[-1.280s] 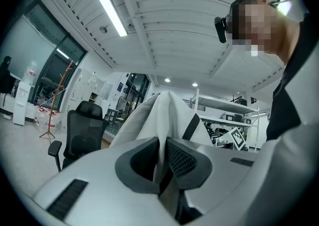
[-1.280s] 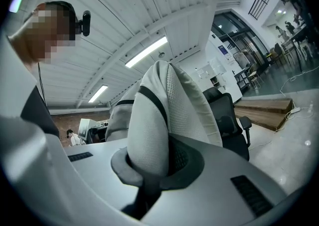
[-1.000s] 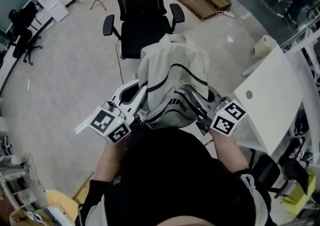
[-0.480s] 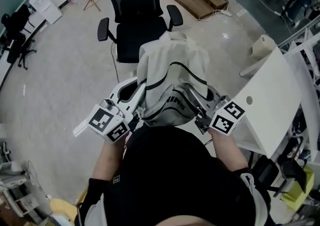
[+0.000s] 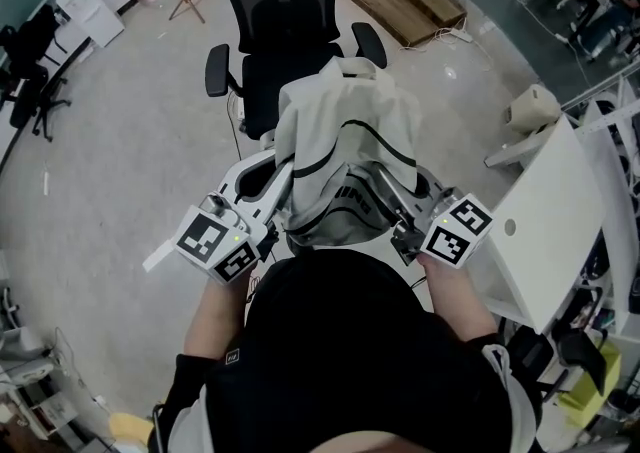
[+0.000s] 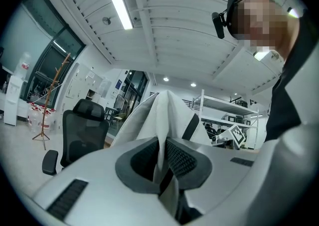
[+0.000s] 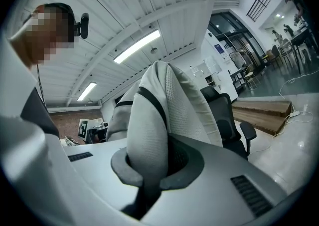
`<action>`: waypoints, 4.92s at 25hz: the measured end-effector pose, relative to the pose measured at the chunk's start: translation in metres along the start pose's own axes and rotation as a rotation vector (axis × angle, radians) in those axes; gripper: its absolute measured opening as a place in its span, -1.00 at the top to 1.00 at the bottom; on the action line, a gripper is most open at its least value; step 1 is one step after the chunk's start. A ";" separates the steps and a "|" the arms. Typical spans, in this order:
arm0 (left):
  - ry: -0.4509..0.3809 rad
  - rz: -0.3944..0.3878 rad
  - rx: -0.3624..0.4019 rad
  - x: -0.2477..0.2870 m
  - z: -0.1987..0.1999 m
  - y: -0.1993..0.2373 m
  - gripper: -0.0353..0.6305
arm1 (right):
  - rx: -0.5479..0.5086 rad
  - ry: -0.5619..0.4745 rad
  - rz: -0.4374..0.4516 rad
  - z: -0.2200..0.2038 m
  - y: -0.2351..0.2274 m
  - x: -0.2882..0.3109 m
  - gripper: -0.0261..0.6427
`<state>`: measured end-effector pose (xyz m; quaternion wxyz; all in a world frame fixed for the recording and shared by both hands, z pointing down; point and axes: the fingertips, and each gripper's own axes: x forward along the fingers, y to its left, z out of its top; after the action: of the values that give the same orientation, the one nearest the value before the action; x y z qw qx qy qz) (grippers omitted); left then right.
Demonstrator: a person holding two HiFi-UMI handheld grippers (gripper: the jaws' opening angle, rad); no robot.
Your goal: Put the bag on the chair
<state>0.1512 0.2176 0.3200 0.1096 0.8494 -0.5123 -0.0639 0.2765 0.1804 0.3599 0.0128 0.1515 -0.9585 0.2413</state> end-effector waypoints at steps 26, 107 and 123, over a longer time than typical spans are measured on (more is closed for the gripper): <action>-0.029 0.144 -0.040 -0.022 0.028 0.163 0.75 | 0.057 0.076 0.127 0.015 -0.021 0.171 0.82; 0.336 -0.439 -0.158 0.286 0.030 0.484 0.76 | 0.194 -0.105 -0.607 0.092 -0.281 0.371 0.82; 0.511 -0.551 -0.135 0.384 -0.041 0.534 0.75 | 0.382 -0.154 -0.759 0.052 -0.378 0.385 0.82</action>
<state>-0.1181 -0.3580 0.4953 0.2682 0.9347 -0.2153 0.0894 0.0238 -0.2704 0.5252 0.0006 0.5104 -0.7712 0.3804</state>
